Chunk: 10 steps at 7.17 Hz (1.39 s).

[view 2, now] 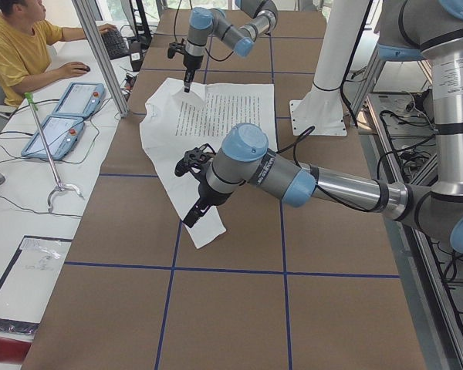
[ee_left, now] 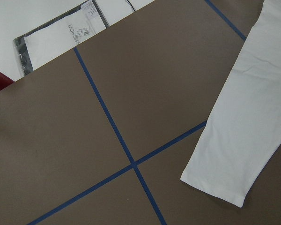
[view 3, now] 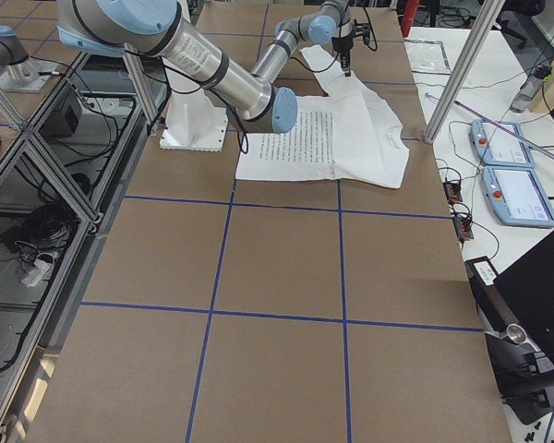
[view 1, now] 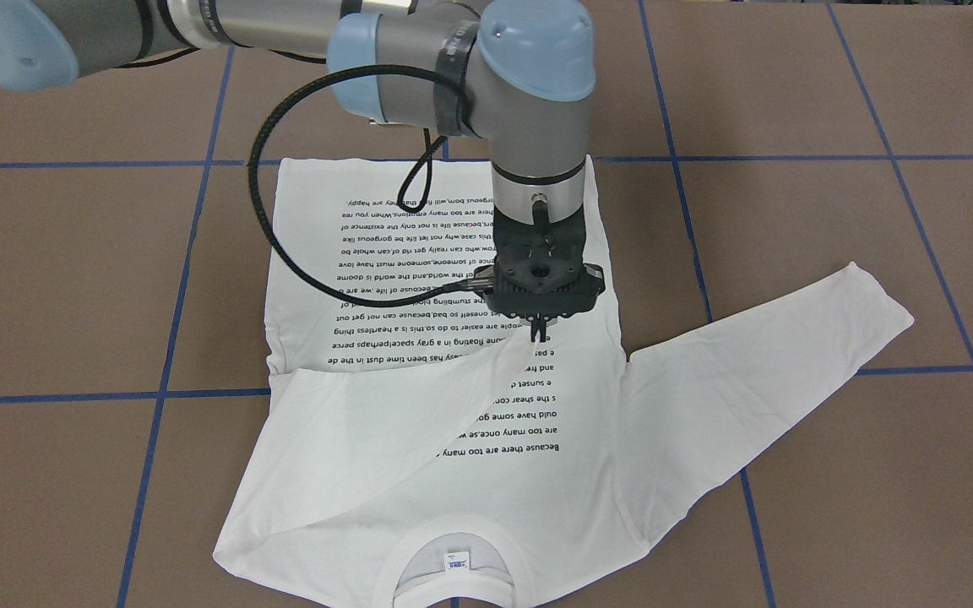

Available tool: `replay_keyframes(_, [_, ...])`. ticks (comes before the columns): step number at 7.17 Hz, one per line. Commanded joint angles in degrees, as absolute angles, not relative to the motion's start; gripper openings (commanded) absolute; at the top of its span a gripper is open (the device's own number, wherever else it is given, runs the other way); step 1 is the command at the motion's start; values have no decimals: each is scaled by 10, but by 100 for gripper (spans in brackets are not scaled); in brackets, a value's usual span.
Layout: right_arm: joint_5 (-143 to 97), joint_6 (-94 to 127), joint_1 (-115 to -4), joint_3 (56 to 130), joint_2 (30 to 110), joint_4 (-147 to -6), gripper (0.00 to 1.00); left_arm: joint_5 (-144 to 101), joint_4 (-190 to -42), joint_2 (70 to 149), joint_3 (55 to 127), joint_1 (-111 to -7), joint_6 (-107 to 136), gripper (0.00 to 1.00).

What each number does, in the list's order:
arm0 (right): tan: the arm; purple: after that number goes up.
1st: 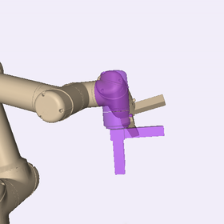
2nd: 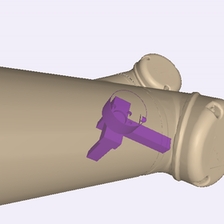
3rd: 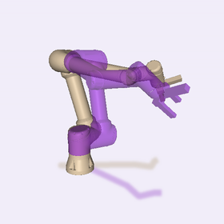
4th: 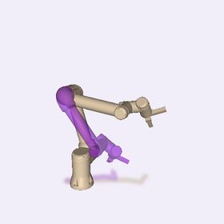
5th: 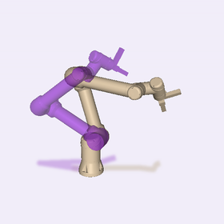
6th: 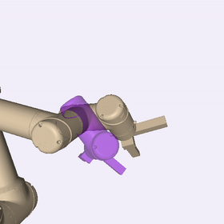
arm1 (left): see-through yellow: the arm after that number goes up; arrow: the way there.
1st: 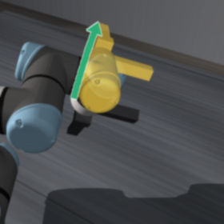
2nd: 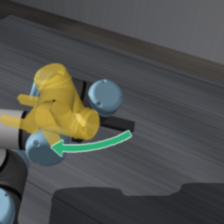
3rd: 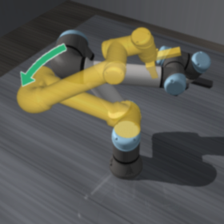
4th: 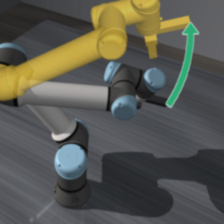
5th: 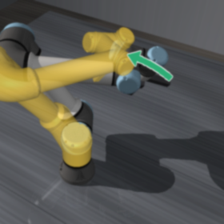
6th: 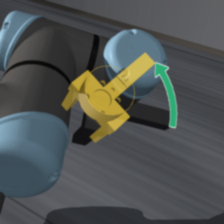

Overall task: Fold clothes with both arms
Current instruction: 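Carry the sleeve across the shirt body toward the left arm's side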

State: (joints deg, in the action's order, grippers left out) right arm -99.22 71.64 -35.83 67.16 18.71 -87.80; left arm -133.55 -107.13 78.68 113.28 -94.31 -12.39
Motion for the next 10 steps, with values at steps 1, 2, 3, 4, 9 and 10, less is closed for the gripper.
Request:
replay_keyframes(1, [-955, 756, -333, 603, 139, -857, 49, -1345, -1072, 786, 1131, -944, -124, 100])
replay_keyframes(2, [-941, 786, -331, 533, 95, -834, 96, -1345, -1071, 786, 1131, -944, -124, 100])
replay_keyframes(3, [-941, 791, -331, 523, 86, -832, 98, -1345, -1071, 787, 1131, -943, -124, 100])
replay_keyframes(4, [-941, 797, -332, 523, 84, -832, 99, -1345, -1071, 786, 1130, -943, -123, 100])
replay_keyframes(9, [-1071, 676, -462, 633, 196, -874, 100, -1358, -1151, 806, 1126, -937, -117, 100])
replay_keyframes(10, [-1121, 630, -501, 667, 238, -876, 100, -1358, -1157, 814, 1114, -892, -117, 100])
